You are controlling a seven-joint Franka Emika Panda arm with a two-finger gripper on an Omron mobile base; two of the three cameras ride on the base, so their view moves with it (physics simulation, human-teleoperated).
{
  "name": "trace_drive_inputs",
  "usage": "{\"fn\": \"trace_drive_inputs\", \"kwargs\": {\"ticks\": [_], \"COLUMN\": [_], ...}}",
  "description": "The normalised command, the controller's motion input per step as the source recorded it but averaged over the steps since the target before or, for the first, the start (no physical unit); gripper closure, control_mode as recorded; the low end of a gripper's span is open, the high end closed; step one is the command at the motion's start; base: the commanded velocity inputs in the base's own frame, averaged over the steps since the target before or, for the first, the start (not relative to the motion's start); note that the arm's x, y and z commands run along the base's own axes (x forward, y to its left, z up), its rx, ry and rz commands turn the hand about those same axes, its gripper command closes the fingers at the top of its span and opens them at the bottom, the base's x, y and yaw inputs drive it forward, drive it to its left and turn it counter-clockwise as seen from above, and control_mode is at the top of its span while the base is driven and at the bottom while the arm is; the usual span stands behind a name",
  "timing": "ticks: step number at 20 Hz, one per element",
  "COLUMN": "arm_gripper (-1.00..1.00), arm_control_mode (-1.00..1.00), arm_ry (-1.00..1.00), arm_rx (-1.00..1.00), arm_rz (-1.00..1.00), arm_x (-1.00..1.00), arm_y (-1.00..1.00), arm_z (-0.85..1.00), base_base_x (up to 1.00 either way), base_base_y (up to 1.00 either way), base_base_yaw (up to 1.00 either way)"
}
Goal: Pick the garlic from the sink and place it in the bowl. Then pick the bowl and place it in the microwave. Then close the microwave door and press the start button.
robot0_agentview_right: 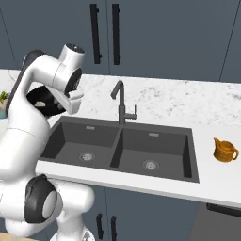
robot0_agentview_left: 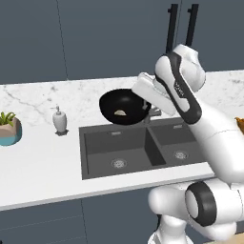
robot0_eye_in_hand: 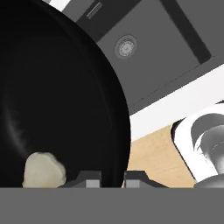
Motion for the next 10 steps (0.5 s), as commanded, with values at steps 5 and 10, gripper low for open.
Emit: {"fn": "trace_drive_inputs", "kwargs": {"ticks": [5,10], "arm_gripper": [1.0,1.0], "arm_control_mode": [-1.0,-1.0], "arm_ry": [-0.04,0.05], "arm_rx": [-0.02,-0.04], "arm_rz": [-0.13,-0.08], "arm_x": [-0.56,-0.18], "arm_y": [-0.38,-0.11], "arm_z": [0.41,0.0], "base_base_x": [0.0,0.0], "base_base_y": [0.0,0.0], "base_base_yaw": [0.0,0.0]}}
